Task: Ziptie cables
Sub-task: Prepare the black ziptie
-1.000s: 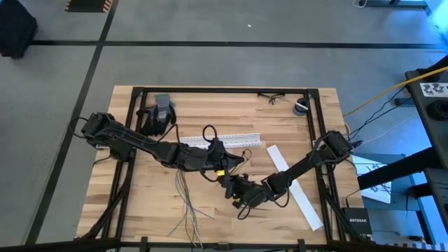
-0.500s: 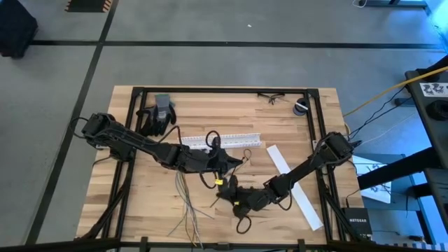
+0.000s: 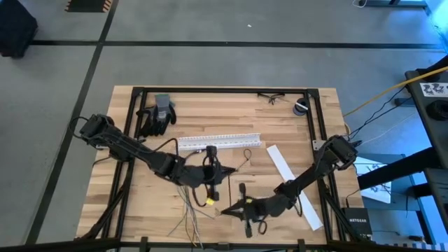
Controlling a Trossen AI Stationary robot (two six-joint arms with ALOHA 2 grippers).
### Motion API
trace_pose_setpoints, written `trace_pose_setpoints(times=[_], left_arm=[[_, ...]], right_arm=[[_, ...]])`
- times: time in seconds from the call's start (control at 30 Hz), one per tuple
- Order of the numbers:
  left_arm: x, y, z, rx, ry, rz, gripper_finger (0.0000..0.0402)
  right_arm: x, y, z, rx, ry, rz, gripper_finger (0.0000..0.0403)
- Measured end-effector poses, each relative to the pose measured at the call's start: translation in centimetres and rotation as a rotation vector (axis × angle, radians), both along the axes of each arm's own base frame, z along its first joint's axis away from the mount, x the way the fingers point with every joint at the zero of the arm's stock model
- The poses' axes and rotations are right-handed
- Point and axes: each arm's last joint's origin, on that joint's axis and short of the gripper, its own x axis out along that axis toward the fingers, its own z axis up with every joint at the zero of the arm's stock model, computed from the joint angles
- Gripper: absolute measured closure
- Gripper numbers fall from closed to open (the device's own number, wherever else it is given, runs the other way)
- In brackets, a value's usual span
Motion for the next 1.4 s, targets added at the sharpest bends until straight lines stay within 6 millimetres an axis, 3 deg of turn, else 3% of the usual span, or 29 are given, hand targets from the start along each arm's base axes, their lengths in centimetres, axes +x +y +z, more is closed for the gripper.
trace_pose_setpoints(times=[0.2, 0.37, 0.73, 1.4], left_arm=[[-0.9, -1.7, -0.3, 0.106, 0.018, -0.019, 0.0401], [-1.1, -2.1, -0.5, 0.157, 0.029, -0.038, 0.0401], [-1.4, -2.9, -0.2, 0.202, 0.000, 0.000, 0.0401], [-2.2, -4.0, -0.2, 0.293, 0.012, 0.029, 0.0401]], right_arm=[[-2.2, -1.8, 0.0, 0.363, -0.148, 0.017, 0.0403], [-3.0, -3.0, 0.4, 0.517, -0.239, 0.031, 0.0403], [-2.6, -3.8, 0.4, 0.629, -0.234, -0.046, 0.0403], [-2.2, -4.5, 0.5, 0.666, -0.242, -0.082, 0.0403]])
